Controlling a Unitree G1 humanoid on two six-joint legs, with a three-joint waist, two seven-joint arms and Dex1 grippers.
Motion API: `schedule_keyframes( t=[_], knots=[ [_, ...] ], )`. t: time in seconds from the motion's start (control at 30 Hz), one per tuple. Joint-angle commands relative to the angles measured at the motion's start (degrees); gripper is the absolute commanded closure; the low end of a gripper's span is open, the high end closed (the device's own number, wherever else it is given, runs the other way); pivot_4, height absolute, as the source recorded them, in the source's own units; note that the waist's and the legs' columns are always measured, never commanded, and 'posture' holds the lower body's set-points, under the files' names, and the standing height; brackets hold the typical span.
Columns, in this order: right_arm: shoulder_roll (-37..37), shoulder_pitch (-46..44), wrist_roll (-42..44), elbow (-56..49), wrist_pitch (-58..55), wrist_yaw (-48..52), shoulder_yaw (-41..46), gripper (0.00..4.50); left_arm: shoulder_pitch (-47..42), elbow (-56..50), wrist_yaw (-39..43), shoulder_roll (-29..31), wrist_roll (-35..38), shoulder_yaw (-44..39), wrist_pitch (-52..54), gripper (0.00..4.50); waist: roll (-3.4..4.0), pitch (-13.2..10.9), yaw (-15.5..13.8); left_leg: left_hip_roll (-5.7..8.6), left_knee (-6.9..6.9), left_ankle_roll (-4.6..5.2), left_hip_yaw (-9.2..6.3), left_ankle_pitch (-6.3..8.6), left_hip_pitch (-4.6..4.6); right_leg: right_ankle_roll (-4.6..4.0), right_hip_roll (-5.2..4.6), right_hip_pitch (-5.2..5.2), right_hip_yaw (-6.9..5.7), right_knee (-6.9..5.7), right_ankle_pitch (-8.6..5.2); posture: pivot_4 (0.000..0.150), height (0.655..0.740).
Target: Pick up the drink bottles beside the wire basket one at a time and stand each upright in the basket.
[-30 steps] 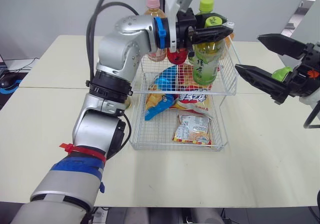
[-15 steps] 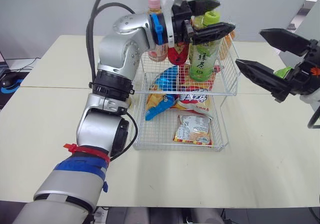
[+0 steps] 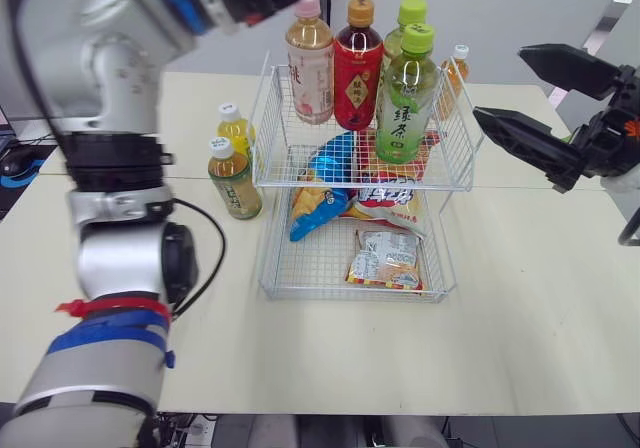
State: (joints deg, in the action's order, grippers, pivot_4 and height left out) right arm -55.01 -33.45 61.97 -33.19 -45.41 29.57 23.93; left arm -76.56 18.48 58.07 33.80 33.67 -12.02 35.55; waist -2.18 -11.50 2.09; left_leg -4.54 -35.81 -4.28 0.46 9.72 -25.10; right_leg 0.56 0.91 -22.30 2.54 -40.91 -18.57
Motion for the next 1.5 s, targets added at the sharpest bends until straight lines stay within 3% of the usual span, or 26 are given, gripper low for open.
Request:
schedule_keyframes(
  t=[0.03,0.23,0.4,0.63,0.9,1.17,1.33,1.5],
  knots=[
    [-0.5,-3.3,0.6,1.0,1.2,1.3,-0.9,0.0,2.5,-2.3,-1.4,6.2,-0.3,-3.1,1.5,0.02,0.01,0.0,0.1,-0.01,0.0,0.0,0.0,0.0,0.01,0.0,0.0,0.0,0.0,-0.02,0.0,0.15,0.74],
    [1.5,-9.2,0.8,4.9,1.0,6.4,-7.1,0.0,15.5,-8.1,-4.4,15.2,0.0,-8.5,4.1,0.02,0.01,0.0,0.0,-0.04,-0.02,0.0,-0.02,0.0,0.05,-0.04,-0.02,0.04,-0.03,-0.04,0.02,0.15,0.74],
    [5.1,-12.5,0.3,6.5,0.8,10.4,-12.0,0.0,29.9,-14.9,-8.1,18.1,0.9,-16.0,4.8,0.02,0.0,0.0,0.2,-0.13,0.0,0.0,-0.01,0.0,0.09,-0.06,-0.01,0.02,-0.05,-0.06,0.02,0.15,0.74],
    [7.1,-14.3,-3.0,8.6,1.2,16.0,-17.1,0.0,54.4,-31.2,-12.8,14.8,6.1,-27.6,10.1,0.02,-0.01,0.0,0.0,-0.1,0.01,-0.01,0.05,0.01,0.09,-0.06,-0.14,0.04,-0.02,-0.03,0.02,0.15,0.74],
    [9.7,-15.6,-5.0,9.9,1.5,18.0,-17.9,0.0,68.7,-39.5,-16.1,10.8,8.9,-30.8,10.3,0.02,-0.05,0.0,-0.3,-0.1,0.01,-0.01,0.0,0.01,0.12,-0.06,-0.14,0.05,-0.03,-0.04,0.03,0.15,0.74],
    [10.6,-16.7,-5.6,10.3,0.8,18.0,-17.2,0.0,62.0,-37.8,-23.3,3.9,2.5,-17.9,0.9,0.02,-0.07,0.0,-0.6,-0.06,-0.02,-0.01,-0.05,0.01,0.12,-0.06,-0.12,0.11,-0.04,-0.04,0.04,0.15,0.74],
    [10.7,-17.0,-6.9,10.4,0.7,17.6,-17.3,0.0,53.3,-28.6,-27.2,0.2,-6.9,-7.7,-7.5,0.02,-0.08,0.1,-0.5,-0.05,-0.02,-0.01,-0.04,0.01,0.11,-0.06,-0.06,0.11,-0.04,-0.04,0.05,0.15,0.74],
    [10.4,-16.9,-7.5,9.9,0.3,16.7,-16.7,0.0,46.5,-20.9,-29.7,-2.5,-11.2,-3.8,-12.6,0.02,-0.08,0.1,-0.3,-0.06,-0.02,-0.01,-0.02,0.01,0.1,-0.06,-0.03,0.07,-0.02,-0.07,0.05,0.15,0.74]
  ],
)
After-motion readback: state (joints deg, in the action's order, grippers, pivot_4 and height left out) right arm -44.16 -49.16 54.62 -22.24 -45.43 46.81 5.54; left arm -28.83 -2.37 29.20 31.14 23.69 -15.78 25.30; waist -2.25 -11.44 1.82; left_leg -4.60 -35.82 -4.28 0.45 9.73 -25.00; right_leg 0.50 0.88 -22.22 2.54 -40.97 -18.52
